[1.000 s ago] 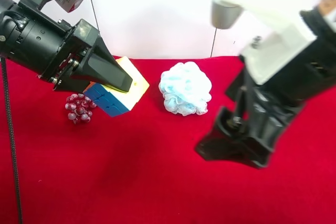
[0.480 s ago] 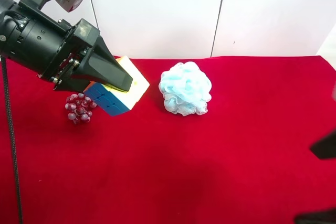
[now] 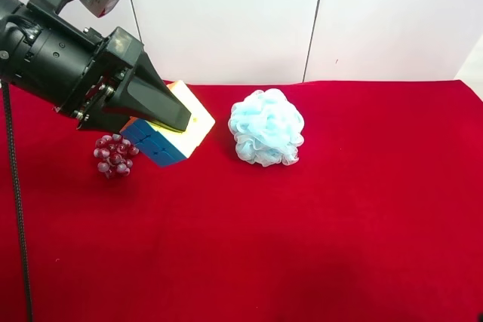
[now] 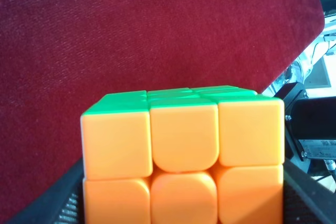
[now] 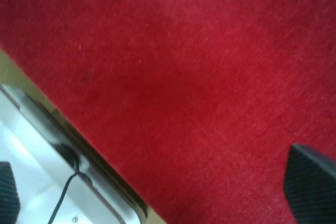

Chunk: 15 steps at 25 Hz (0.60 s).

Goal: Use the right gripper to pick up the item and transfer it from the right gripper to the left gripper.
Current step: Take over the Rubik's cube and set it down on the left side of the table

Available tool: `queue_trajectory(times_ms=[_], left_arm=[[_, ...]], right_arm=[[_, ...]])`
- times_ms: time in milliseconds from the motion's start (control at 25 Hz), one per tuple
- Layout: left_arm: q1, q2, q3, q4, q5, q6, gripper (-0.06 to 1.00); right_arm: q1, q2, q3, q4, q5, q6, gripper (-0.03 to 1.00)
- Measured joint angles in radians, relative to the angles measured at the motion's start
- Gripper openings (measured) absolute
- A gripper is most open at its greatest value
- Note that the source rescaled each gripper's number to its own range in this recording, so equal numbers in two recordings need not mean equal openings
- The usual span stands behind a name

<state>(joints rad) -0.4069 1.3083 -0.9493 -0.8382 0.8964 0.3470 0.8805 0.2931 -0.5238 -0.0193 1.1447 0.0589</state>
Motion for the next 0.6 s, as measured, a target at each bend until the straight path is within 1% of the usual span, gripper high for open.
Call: queue_trajectory(times_ms=[160, 240, 320, 600], left_arm=[[0.0, 0.0, 0.0, 0.0, 0.0, 0.0, 0.0], [0.0, 0.0, 0.0, 0.0, 0.0, 0.0, 0.0], [0.0, 0.0, 0.0, 0.0, 0.0, 0.0, 0.0], [0.0, 0.0, 0.0, 0.0, 0.0, 0.0, 0.0]], right_arm=[[0.0, -0.021, 0.004, -0.016, -0.013, 0.01, 1.0], [0.0, -0.021, 0.018, -0.03, -0.056, 0.016, 1.0], [0.0, -0.021, 0.031, -0.033, -0.077, 0.016, 1.0], [0.0, -0.021, 0.034, -0.032, -0.078, 0.023, 1.0]])
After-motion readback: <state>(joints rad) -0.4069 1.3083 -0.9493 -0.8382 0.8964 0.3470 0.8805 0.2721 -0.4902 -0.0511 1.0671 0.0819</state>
